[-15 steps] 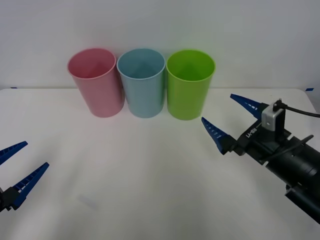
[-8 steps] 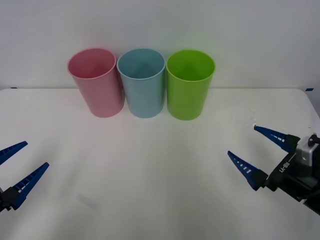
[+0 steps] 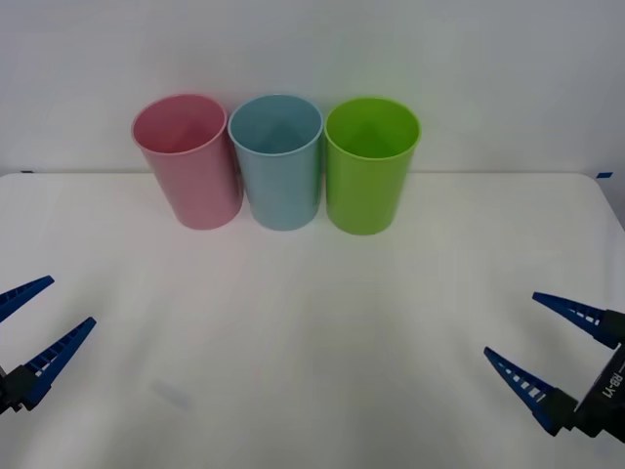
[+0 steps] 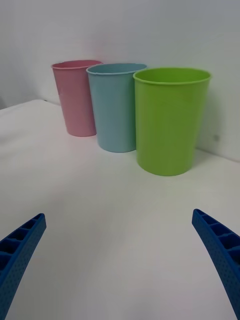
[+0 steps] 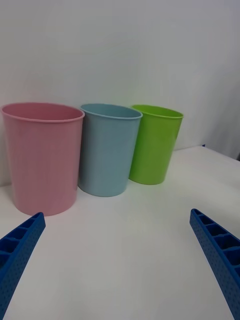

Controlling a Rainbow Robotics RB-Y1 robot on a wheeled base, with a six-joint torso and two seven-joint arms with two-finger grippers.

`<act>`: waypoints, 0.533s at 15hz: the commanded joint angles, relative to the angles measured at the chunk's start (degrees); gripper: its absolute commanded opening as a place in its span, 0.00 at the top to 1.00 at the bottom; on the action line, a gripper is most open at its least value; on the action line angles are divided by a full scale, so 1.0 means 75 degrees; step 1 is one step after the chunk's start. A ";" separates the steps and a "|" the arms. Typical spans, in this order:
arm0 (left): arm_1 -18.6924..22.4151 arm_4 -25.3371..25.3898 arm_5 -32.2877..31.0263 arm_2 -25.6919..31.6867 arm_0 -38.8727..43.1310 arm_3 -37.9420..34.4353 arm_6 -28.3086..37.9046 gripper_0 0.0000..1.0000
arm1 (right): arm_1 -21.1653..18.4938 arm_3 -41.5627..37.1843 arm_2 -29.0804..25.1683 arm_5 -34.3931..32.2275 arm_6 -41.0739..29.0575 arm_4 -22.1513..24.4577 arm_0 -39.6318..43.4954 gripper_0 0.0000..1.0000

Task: Grasp the object on the table and drop it into the matching bin: aluminum can to the light blue bin, PET bottle to the pink bin.

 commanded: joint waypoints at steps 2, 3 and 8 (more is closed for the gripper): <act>0.0000 0.0000 0.0000 0.0000 0.0000 0.0000 0.0000 0.00 | -0.0007 0.0010 -0.0227 -0.0125 0.0127 -0.0137 0.0313 0.00; 0.0000 0.0000 0.0000 0.0000 0.0000 0.0000 0.0000 0.00 | -0.0007 0.0010 -0.0262 -0.0125 0.0150 -0.0137 0.0360 0.00; 0.0000 0.0000 0.0000 0.0000 0.0000 0.0000 0.0000 0.00 | -0.0007 0.0010 -0.0320 -0.0160 0.0162 -0.0149 0.0477 0.00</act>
